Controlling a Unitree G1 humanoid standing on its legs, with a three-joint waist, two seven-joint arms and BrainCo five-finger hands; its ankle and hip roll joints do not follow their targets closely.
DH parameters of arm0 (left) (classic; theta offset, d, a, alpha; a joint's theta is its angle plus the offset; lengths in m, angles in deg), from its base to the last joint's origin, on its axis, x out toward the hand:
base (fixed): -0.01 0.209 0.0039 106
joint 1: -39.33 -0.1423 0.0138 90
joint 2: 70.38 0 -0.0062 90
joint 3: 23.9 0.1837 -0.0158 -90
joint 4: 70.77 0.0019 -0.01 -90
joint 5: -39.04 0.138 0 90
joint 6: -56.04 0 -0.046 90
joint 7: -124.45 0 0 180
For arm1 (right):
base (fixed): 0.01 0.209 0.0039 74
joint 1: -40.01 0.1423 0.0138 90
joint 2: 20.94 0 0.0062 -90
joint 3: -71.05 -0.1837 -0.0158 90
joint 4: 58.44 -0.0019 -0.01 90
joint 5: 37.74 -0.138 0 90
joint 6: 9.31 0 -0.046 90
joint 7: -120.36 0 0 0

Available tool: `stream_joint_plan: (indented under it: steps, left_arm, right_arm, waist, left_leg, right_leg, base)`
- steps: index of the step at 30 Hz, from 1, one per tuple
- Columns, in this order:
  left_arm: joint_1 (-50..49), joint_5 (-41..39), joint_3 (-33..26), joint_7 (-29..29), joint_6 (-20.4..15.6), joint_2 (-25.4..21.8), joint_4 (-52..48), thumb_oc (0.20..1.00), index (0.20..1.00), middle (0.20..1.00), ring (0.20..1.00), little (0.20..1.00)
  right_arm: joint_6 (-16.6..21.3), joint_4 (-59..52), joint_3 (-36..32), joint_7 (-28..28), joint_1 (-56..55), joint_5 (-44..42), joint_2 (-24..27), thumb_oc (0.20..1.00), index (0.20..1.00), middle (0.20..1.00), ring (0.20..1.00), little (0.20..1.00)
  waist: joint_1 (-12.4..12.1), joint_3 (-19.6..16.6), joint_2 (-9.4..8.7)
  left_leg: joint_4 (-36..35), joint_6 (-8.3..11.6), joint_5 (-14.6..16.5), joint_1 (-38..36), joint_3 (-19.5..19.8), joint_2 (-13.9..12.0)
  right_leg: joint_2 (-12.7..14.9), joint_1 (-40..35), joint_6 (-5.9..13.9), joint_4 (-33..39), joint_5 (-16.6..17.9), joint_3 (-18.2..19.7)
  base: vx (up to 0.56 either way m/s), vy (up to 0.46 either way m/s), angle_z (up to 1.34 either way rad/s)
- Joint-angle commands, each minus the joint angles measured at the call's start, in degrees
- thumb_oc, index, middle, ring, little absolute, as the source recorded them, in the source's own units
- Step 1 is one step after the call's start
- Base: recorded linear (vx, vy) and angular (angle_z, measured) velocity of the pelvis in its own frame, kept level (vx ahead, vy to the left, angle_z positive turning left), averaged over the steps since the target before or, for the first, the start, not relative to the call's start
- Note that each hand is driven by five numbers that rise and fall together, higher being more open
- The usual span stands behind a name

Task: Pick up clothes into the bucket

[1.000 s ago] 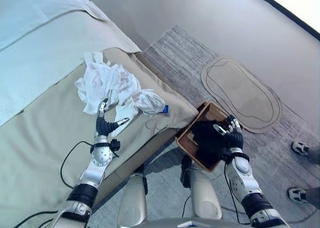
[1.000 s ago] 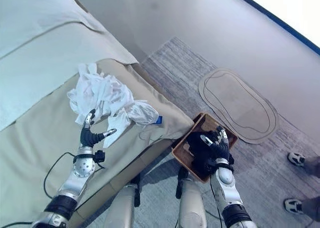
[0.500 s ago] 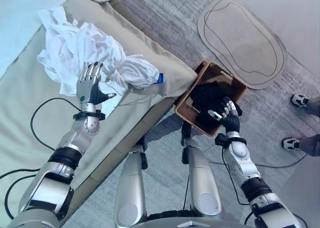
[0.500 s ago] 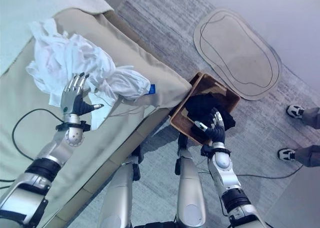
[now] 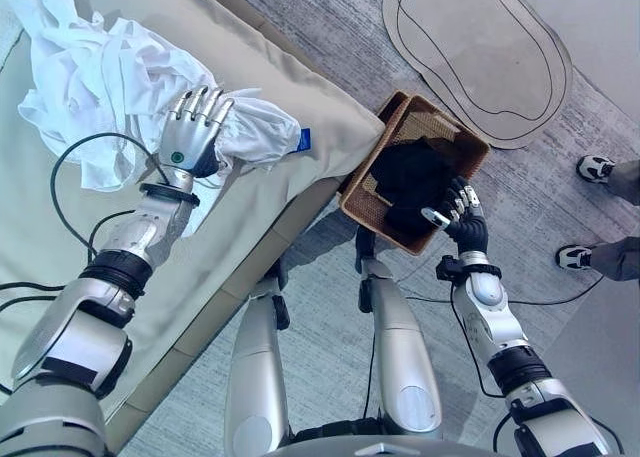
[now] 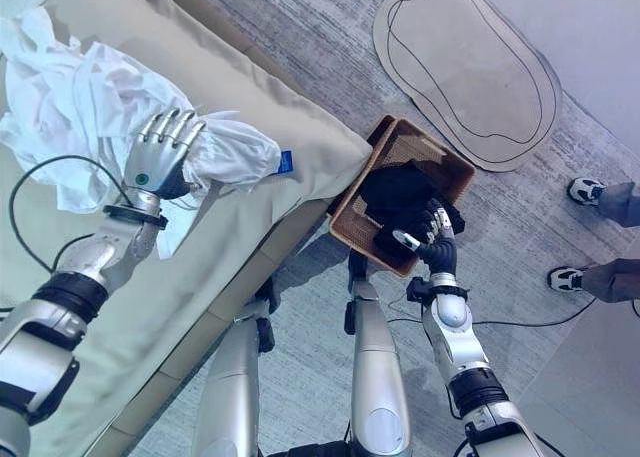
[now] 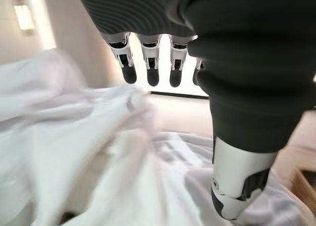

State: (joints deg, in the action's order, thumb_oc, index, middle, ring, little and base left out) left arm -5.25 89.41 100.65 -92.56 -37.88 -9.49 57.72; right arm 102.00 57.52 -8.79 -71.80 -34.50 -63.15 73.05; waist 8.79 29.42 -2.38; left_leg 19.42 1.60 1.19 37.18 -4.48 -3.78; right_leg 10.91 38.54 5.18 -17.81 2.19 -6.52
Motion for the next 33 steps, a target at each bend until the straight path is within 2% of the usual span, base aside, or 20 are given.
stream_joint_plan:
  steps: [1,5,9,13,21,27,28,29,30,31,32,33]
  left_arm:
    - [0.54,4.97,-1.1,-0.35,-1.04,-1.31,-4.75,1.0,1.0,1.0,1.0,1.0]
    - [1.87,7.87,2.37,-1.37,-2.58,-1.74,-6.73,1.0,1.0,1.0,1.0,1.0]
    - [4.5,9.45,6.52,0.37,-2.32,-0.83,-4.07,1.0,1.0,1.0,1.0,1.0]
    - [5.96,9.4,7.81,1.47,-1.91,-0.06,-1.95,1.0,1.0,1.0,1.0,1.0]
    - [8.29,8.7,7.6,5.0,2.28,3.16,7.18,1.0,1.0,1.0,1.0,1.0]
    - [10.25,8.34,6.29,7.43,4.99,3.47,9.93,1.0,1.0,1.0,1.0,1.0]
    - [10.97,7.79,5.64,7.45,5.69,3.4,10.92,0.89,0.89,0.89,0.89,0.89]
    - [10.97,7.79,5.64,7.45,5.69,3.4,10.92,0.746,0.746,0.746,0.746,0.746]
    - [11.21,6.78,4.5,7.08,6.0,3.24,10.85,0.479,0.479,0.479,0.479,0.479]
    - [11.17,6.78,4.46,7.09,6.0,3.22,10.81,0.294,0.294,0.294,0.294,0.294]
    - [10.97,6.15,3.84,6.56,5.99,3.36,10.91,0.2,0.2,0.2,0.2,0.2]
    - [10.4,5.63,3.13,6.13,5.9,3.56,10.55,0.2,0.2,0.2,0.2,0.2]
  right_arm:
    - [3.9,-3.74,-0.67,0.88,-3.39,-0.42,2.62,1.0,1.0,1.0,1.0,1.0]
    - [4.13,-3.12,-0.56,1.26,-3.41,-1.35,2.77,1.0,1.0,1.0,1.0,1.0]
    - [4.25,-2.94,-0.59,1.2,-3.47,-1.96,2.73,1.0,1.0,1.0,1.0,1.0]
    - [4.17,-2.37,-0.36,0.86,-2.86,-1.65,2.64,1.0,1.0,1.0,1.0,1.0]
    - [3.67,-1.56,-0.73,0.52,-2.1,-1.48,2.3,1.0,1.0,1.0,1.0,1.0]
    - [2.85,-1.76,-1.01,0.93,-1.98,-1.48,2.08,1.0,1.0,1.0,1.0,1.0]
    - [2.7,-2.2,-0.95,1.15,-2.19,-1.56,2.01,1.0,1.0,1.0,1.0,1.0]
    - [2.7,-2.2,-0.95,1.15,-2.19,-1.56,2.01,1.0,1.0,1.0,1.0,1.0]
    - [2.55,-2.44,-0.83,1.45,-2.41,-1.69,1.81,1.0,1.0,1.0,1.0,1.0]
    - [2.54,-2.46,-0.81,1.45,-2.42,-1.69,1.82,1.0,1.0,1.0,1.0,1.0]
    - [2.52,-2.51,-0.8,1.52,-2.48,-1.67,1.7,1.0,1.0,1.0,1.0,1.0]
    - [2.5,-2.52,-0.7,1.45,-2.55,-1.56,1.58,1.0,1.0,1.0,1.0,1.0]
  waist:
    - [0.0,-3.07,0.74]
    - [0.08,-3.37,0.79]
    - [0.49,-3.68,0.63]
    - [0.7,-3.71,0.44]
    - [1.67,-3.81,0.17]
    - [2.0,-3.96,0.15]
    - [2.16,-4.11,0.08]
    - [2.16,-4.12,0.08]
    - [2.17,-4.23,-0.05]
    - [2.19,-4.25,-0.04]
    - [2.17,-4.25,-0.09]
    - [2.14,-4.31,-0.09]
  left_leg:
    - [4.48,0.6,1.44,4.04,2.04,-0.7]
    - [4.45,0.68,1.44,4.08,2.1,-0.61]
    - [4.33,0.7,1.47,4.23,2.2,-0.49]
    - [4.5,0.57,1.45,4.67,2.18,-0.5]
    - [5.45,0.21,1.53,6.51,1.81,-0.42]
    - [6.15,0.03,1.67,7.59,1.68,-0.49]
    - [6.45,0.0,1.72,7.99,1.65,-0.53]
    - [6.46,0.0,1.72,8.0,1.65,-0.53]
    - [6.86,-0.06,1.87,8.27,1.54,-0.55]
    - [6.88,-0.07,1.88,8.29,1.54,-0.56]
    - [6.94,-0.08,1.86,8.35,1.61,-0.55]
    - [7.01,-0.09,1.87,8.44,1.65,-0.54]
  right_leg:
    - [3.63,-1.67,4.73,-0.55,-0.36,0.79]
    - [3.51,-1.69,4.76,-0.47,-0.46,0.85]
    - [3.29,-1.57,4.69,-0.29,-0.43,0.97]
    - [3.14,-1.03,4.61,-0.29,-0.16,1.32]
    - [3.01,0.97,4.6,-0.58,0.44,1.99]
    - [2.92,2.06,4.59,-0.88,0.69,2.43]
    - [2.9,2.39,4.58,-1.05,0.72,2.5]
    - [2.89,2.4,4.58,-1.05,0.72,2.5]
    - [2.94,2.57,4.64,-1.19,0.71,2.44]
    - [2.93,2.58,4.65,-1.19,0.71,2.44]
    - [2.92,2.62,4.63,-1.2,0.73,2.47]
    - [2.98,2.61,4.64,-1.21,0.73,2.45]
  base:
    - [0.0,0.0,0.0]
    - [0.0,0.0,0.0]
    - [0.0,0.0,0.0]
    - [0.0,0.0,0.0]
    - [0.0,0.0,0.0]
    - [0.0,0.0,0.0]
    - [0.0,0.0,0.0]
    - [0.0,0.0,0.0]
    - [0.0,0.0,0.0]
    - [0.0,0.0,0.0]
    - [0.0,0.0,0.0]
    - [0.0,0.0,0.0]
